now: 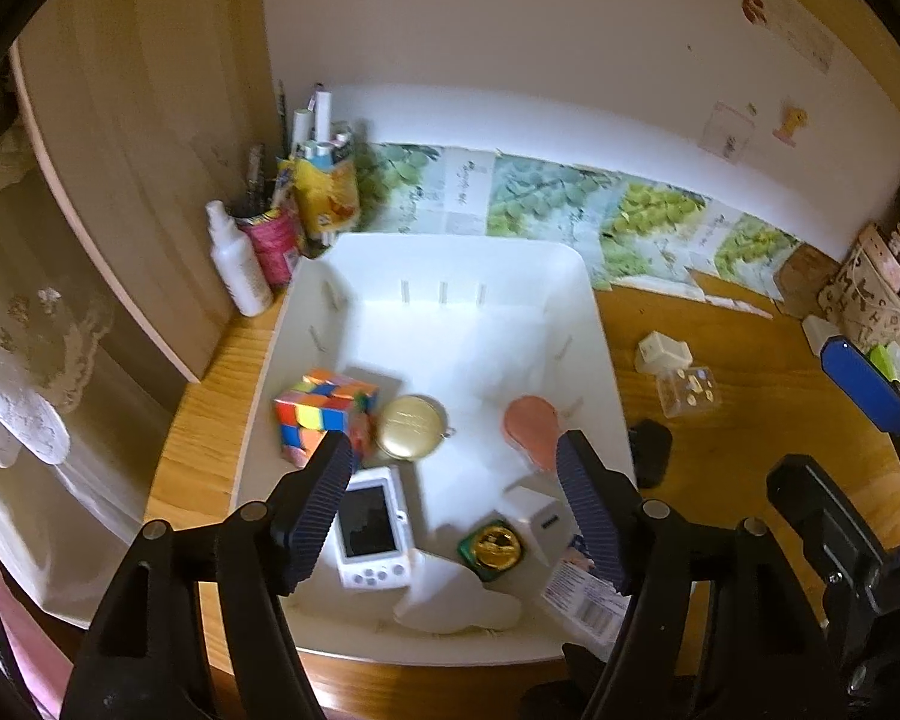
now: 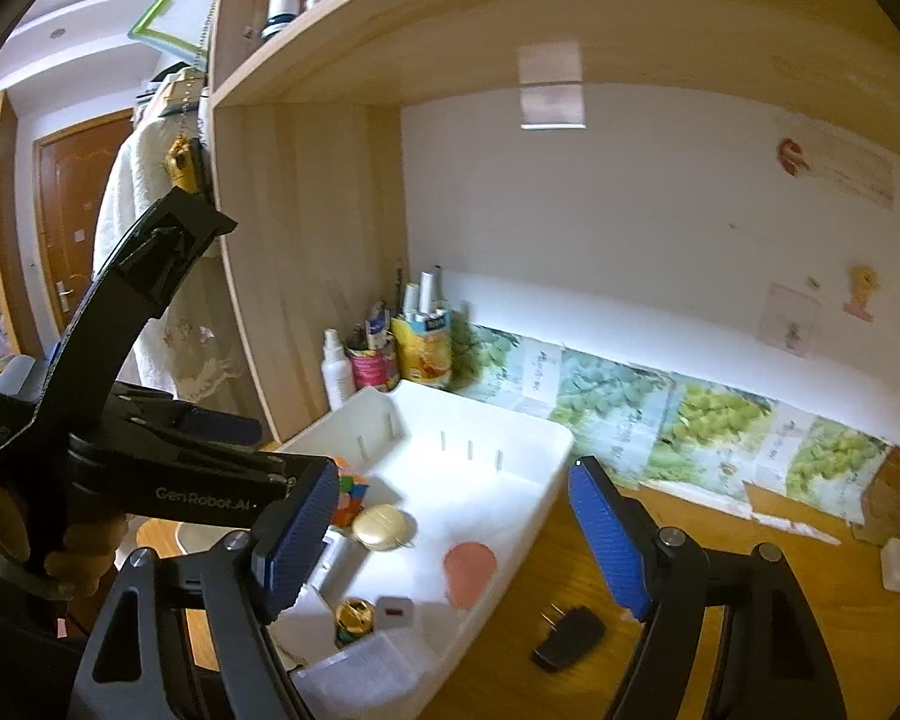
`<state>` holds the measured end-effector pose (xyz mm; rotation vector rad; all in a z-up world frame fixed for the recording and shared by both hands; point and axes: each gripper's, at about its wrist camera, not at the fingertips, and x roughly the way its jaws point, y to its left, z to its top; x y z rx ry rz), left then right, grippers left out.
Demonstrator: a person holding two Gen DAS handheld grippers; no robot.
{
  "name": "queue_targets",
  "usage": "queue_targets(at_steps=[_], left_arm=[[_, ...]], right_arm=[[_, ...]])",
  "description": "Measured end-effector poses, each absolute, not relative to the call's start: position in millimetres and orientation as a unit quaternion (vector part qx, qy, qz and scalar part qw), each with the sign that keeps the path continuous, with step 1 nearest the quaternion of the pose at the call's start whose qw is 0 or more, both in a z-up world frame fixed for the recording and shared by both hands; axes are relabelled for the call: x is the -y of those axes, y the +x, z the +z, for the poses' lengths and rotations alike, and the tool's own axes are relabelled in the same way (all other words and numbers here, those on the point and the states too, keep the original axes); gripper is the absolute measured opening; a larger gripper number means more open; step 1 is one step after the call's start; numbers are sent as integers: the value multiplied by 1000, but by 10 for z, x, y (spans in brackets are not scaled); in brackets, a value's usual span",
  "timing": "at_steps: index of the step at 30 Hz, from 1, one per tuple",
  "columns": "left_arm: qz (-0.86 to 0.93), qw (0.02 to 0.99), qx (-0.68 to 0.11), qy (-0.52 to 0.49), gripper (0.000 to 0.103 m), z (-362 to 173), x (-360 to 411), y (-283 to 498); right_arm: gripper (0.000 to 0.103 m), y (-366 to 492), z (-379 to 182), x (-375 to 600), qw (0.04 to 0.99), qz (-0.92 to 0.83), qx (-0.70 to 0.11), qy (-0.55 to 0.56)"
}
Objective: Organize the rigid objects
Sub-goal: 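Release the cube into the tray with the left tool while the right drops the clear box there, then move both open tools back toward the black adapter and clear acrylic block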
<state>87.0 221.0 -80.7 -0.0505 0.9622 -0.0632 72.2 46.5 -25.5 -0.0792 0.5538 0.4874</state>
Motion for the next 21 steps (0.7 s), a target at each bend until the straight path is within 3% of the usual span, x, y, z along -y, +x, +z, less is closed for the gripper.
queue_targets(at_steps=[21], left_arm=[[-37, 864, -502, -14, 74, -963, -1382, 936]], right_arm=[[80, 706, -492, 384, 926, 187, -326, -37]])
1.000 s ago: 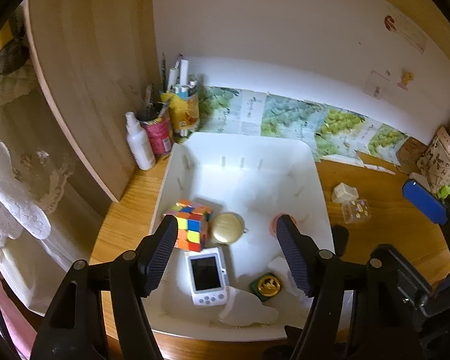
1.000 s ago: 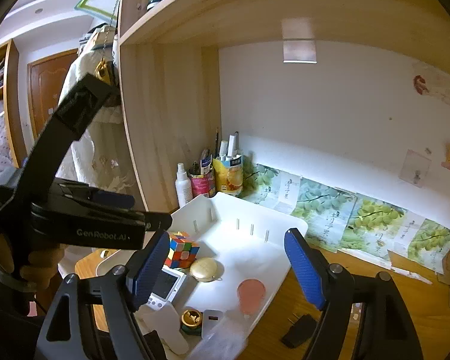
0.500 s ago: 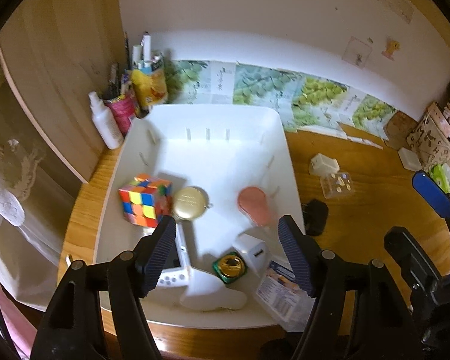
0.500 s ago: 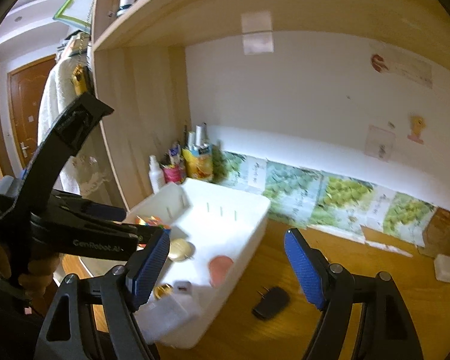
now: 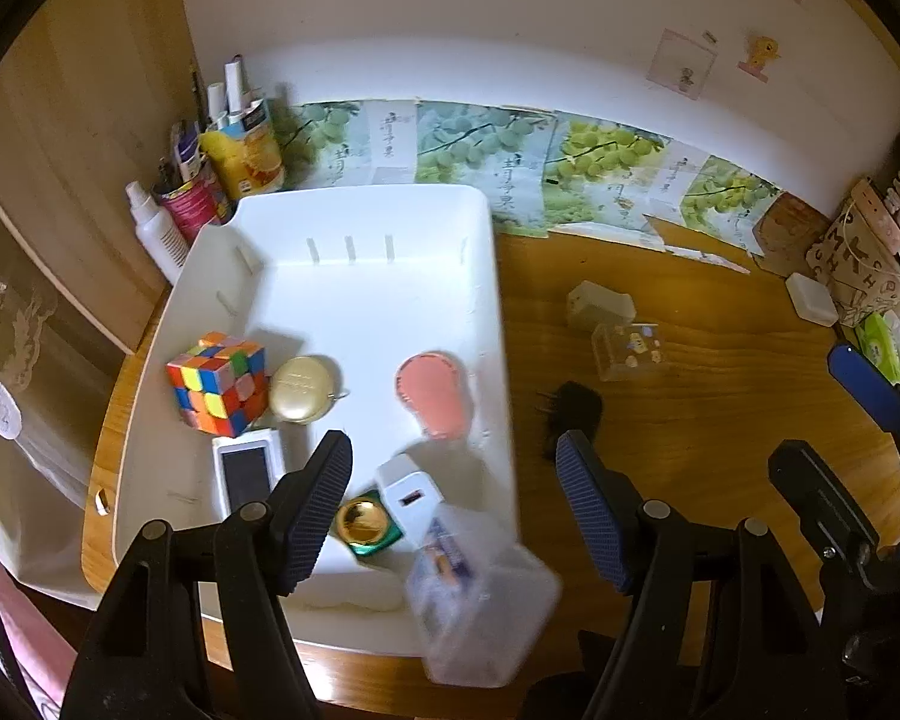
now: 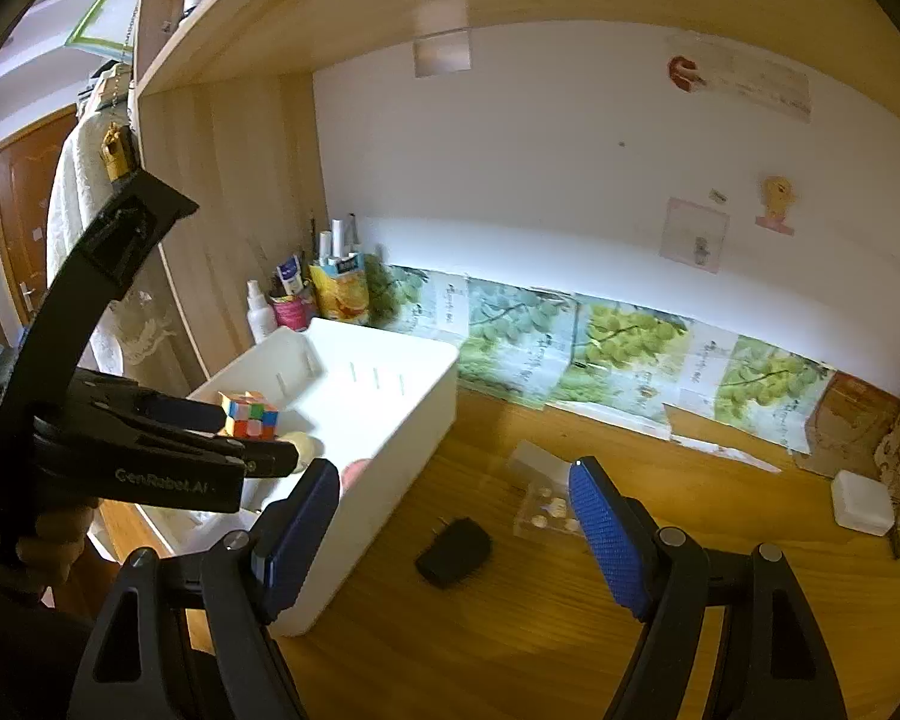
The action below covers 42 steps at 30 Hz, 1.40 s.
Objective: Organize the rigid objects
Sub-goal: 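Move both open tools back toward the black adapter and clear acrylic block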
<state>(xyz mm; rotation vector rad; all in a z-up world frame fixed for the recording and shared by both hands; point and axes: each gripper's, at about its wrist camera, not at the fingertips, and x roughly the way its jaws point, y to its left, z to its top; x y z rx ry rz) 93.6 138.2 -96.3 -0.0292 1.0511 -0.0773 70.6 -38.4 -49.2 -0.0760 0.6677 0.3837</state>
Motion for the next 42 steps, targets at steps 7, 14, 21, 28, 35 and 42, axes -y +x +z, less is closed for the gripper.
queue_targets(at_steps=[7, 14, 21, 28, 35, 42], left_arm=[[-39, 862, -506, -16, 74, -963, -1115, 992], [-42, 855, -516, -31, 74, -990, -896, 1059], [-25, 850, -524, -45, 74, -1030, -757, 1137], [9, 847, -530, -49, 74, -1069, -694, 1229], [30, 835, -547, -51, 75, -1091, -608, 1381], [36, 817, -571, -70, 78, -1164, -527, 1558]], right_arm=[[80, 742, -492, 661, 924, 182, -334, -40], [80, 801, -488, 936, 922, 179, -341, -41], [80, 885, -496, 1155, 919, 191, -341, -50], [80, 1047, -555, 1271, 912, 216, -341, -68], [80, 1187, -627, 1288, 904, 253, -331, -96], [80, 1324, -692, 1241, 896, 279, -322, -123]])
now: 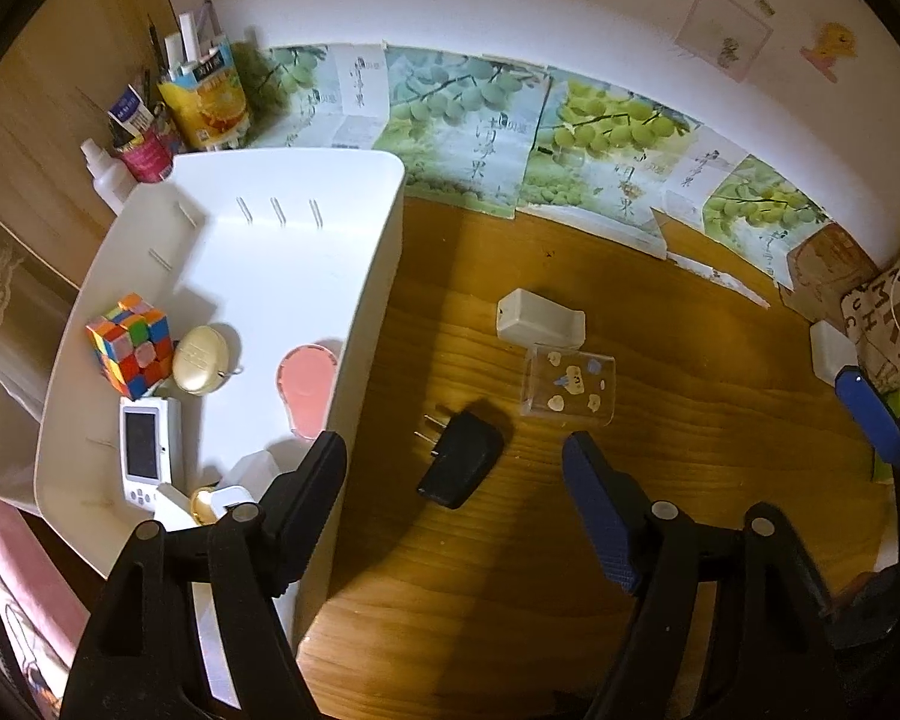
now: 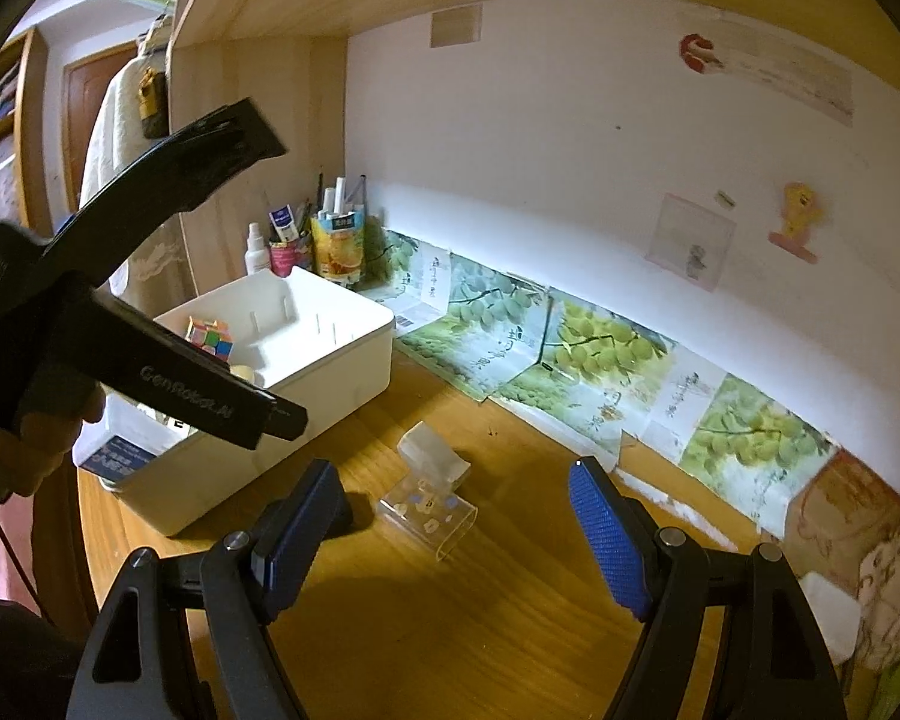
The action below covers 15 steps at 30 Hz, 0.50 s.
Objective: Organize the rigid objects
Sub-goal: 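Move both open tools back toward the black adapter and clear acrylic block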
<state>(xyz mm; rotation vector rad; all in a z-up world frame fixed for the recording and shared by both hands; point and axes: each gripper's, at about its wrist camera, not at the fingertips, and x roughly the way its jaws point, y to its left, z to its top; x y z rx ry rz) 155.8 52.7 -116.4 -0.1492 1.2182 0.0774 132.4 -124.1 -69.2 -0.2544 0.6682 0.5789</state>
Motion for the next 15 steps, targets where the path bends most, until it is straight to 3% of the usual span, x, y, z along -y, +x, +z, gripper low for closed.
queue_targets(at_steps=[15], left_arm=[[22, 779, -615, -121, 78, -1325, -467, 2161]], right_arm=[[80, 1702, -1159, 1140, 875, 293, -369, -111]])
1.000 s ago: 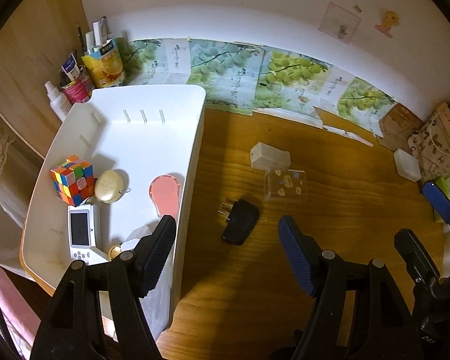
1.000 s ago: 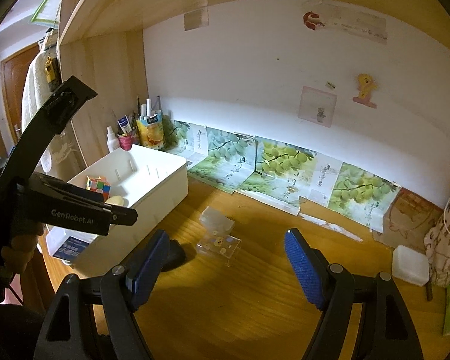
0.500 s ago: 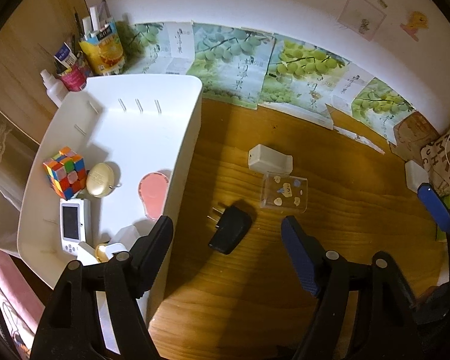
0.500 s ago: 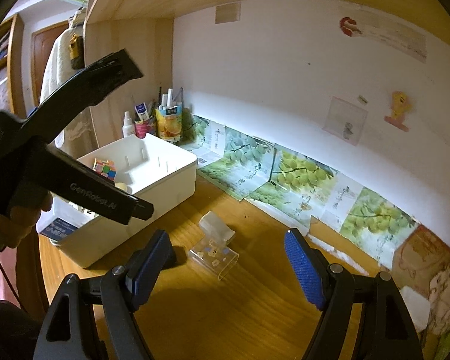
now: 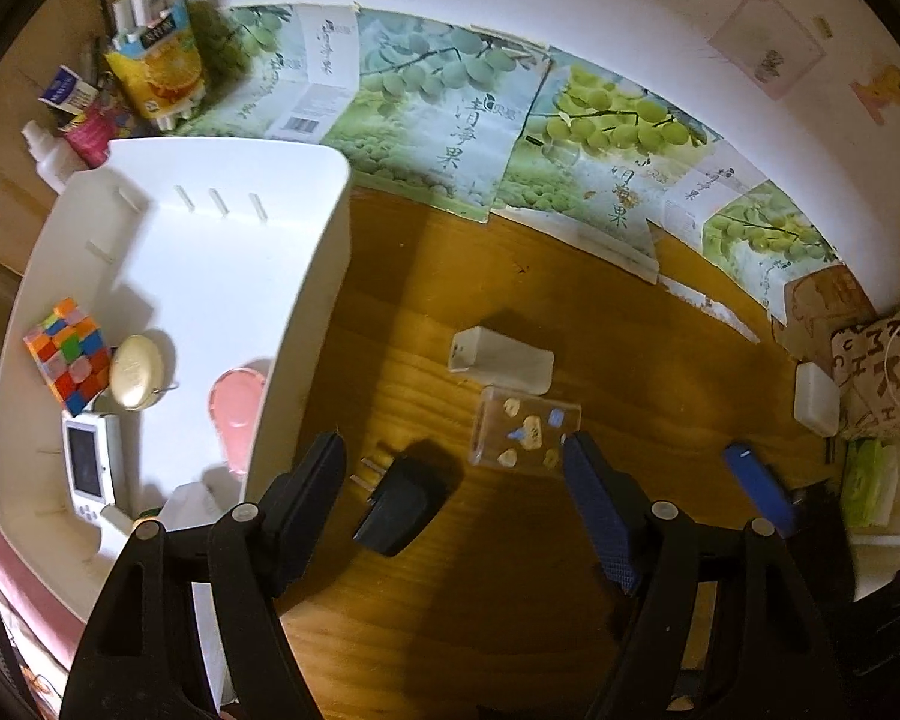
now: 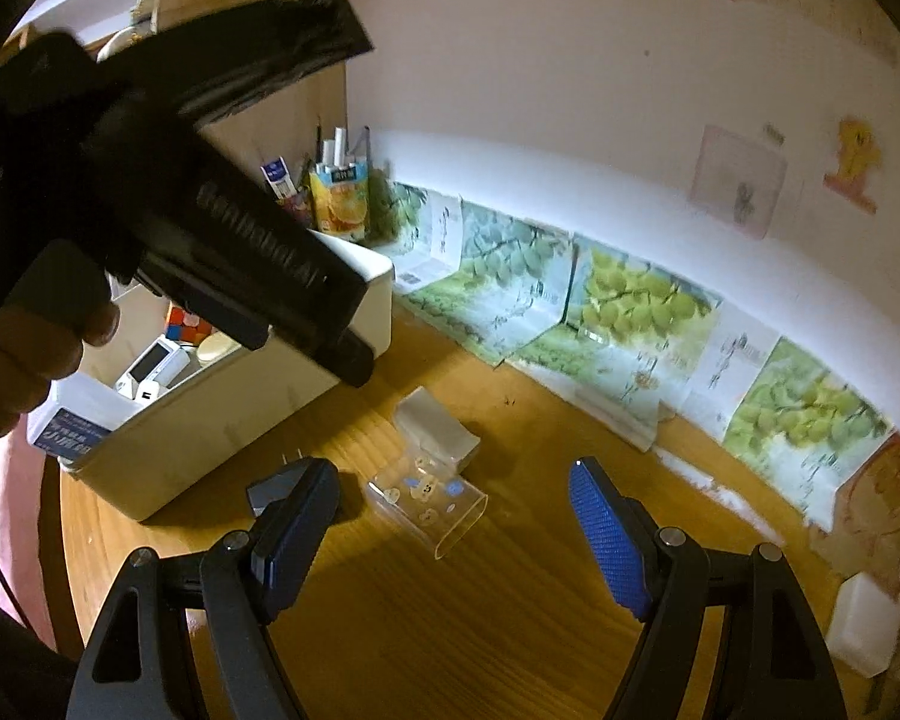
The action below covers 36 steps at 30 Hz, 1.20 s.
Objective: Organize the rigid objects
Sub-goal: 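Move both open tools back toward the black adapter and clear acrylic block, then grasp the clear acrylic block with the right tool while the left grasps the white block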
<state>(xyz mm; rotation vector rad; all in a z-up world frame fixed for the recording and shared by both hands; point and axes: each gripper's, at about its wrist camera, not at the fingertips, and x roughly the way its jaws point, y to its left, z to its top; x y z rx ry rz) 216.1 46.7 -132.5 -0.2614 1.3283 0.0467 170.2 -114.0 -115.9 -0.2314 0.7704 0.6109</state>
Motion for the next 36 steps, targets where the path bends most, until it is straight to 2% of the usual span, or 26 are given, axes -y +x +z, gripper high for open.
queue_targets(at_steps=[10, 36], left_arm=[[-5, 739, -657, -152, 78, -1558, -358, 2512], [-11, 654, -742, -147, 77, -2284, -120, 2893]], right_arm=[[80, 1922, -1500, 1098, 863, 284, -414, -56], [81, 2091, -2070, 864, 842, 286, -455, -45]])
